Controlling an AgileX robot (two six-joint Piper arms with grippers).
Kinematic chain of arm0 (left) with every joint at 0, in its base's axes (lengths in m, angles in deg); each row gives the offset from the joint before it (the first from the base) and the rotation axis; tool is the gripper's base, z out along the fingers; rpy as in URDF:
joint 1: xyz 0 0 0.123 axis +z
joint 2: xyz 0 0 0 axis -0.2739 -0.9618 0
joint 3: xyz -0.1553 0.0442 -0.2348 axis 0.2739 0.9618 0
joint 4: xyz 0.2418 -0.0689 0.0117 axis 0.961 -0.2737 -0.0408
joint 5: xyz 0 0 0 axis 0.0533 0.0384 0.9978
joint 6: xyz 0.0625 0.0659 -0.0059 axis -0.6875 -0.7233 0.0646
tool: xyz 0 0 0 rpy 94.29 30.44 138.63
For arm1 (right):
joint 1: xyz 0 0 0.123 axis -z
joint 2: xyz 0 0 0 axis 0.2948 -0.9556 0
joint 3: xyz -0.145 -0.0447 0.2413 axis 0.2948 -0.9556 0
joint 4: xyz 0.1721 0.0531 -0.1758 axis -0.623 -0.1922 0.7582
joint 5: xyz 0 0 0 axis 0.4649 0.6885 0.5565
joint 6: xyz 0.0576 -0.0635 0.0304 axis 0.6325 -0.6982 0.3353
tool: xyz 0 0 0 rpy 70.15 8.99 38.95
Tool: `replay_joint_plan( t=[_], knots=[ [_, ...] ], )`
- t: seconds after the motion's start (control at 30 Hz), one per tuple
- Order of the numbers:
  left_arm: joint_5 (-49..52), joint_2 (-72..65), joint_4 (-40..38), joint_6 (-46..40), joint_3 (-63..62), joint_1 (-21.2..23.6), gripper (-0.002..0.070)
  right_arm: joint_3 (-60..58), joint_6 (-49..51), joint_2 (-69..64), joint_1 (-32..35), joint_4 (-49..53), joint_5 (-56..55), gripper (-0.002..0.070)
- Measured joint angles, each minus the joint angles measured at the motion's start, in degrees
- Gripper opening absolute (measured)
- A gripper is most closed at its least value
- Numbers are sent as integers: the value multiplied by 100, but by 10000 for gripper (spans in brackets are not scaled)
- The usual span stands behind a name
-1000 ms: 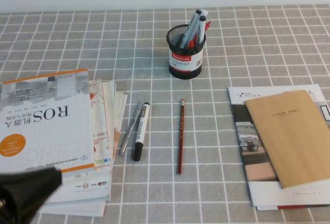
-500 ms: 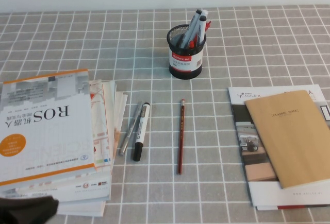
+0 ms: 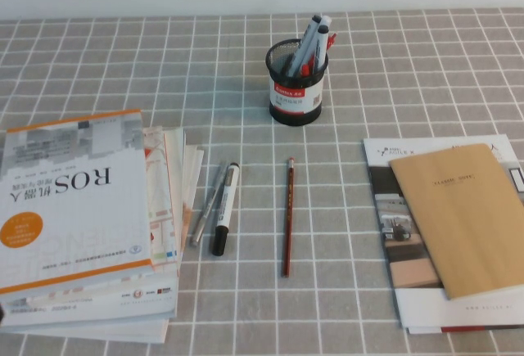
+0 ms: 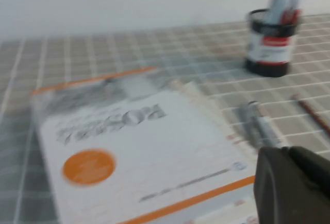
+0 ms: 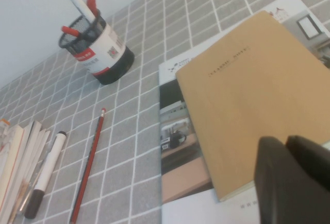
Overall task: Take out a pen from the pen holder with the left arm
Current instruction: 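Take a marker out of the pen holder and lay it on the table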
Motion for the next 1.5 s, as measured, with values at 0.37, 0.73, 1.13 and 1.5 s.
replay_joint_plan(
  t=[0.37, 0.73, 1.13, 1.5],
  knots=[
    [-45, 72, 1663, 1417, 840, 86, 0, 0, 0, 0, 0, -13, 0, -13],
    [-360, 82, 252, -232, 1085, 1150, 0, 0, 0, 0, 0, -13, 0, -13],
    [-368, 82, 16, -538, 1085, 1311, 0, 0, 0, 0, 0, -13, 0, -13],
    [-382, 82, 16, -563, 1085, 1315, 0, 0, 0, 0, 0, -13, 0, -13]
  ],
)
